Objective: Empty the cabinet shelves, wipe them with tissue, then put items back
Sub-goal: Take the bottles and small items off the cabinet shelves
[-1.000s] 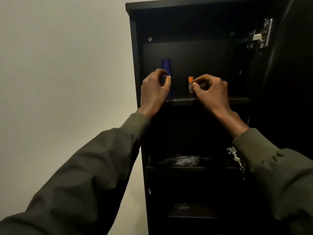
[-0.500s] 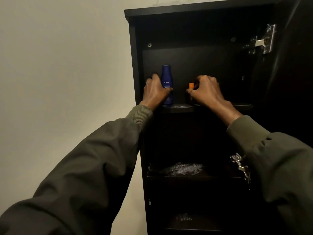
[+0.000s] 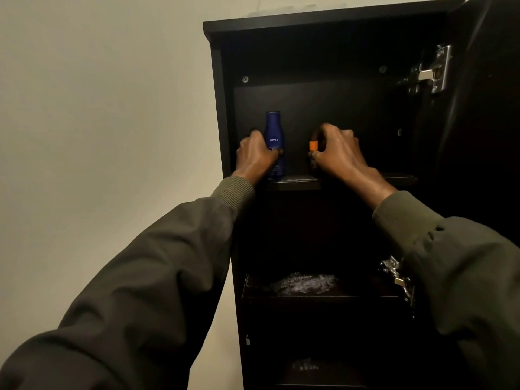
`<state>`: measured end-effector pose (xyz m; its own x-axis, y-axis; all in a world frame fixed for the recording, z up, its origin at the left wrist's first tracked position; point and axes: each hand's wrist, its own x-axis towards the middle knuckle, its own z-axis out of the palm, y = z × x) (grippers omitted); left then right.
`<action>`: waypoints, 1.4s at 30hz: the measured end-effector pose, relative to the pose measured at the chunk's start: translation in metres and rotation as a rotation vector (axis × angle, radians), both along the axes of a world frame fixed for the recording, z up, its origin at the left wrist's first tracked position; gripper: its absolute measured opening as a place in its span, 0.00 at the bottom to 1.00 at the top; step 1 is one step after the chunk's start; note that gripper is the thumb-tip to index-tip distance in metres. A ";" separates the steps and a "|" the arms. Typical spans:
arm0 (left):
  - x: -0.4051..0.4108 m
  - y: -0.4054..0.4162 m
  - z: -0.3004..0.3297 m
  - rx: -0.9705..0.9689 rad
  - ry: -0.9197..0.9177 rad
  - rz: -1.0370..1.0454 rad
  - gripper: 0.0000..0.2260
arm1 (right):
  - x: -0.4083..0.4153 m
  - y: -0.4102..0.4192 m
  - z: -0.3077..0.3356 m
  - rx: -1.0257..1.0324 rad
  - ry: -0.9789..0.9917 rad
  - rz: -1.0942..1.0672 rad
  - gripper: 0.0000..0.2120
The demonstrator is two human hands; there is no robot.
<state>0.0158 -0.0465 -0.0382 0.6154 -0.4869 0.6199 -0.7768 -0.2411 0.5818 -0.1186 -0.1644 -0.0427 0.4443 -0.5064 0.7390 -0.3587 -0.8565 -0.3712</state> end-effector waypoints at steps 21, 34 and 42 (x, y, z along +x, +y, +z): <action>-0.012 0.001 -0.006 -0.011 0.033 0.001 0.26 | -0.018 0.006 0.001 0.039 -0.096 0.091 0.17; -0.036 0.021 -0.006 -0.192 0.051 -0.233 0.24 | -0.028 0.025 0.000 0.112 -0.157 0.138 0.15; -0.043 0.044 -0.025 -0.184 0.084 -0.321 0.24 | -0.040 0.046 -0.016 0.134 -0.188 0.242 0.13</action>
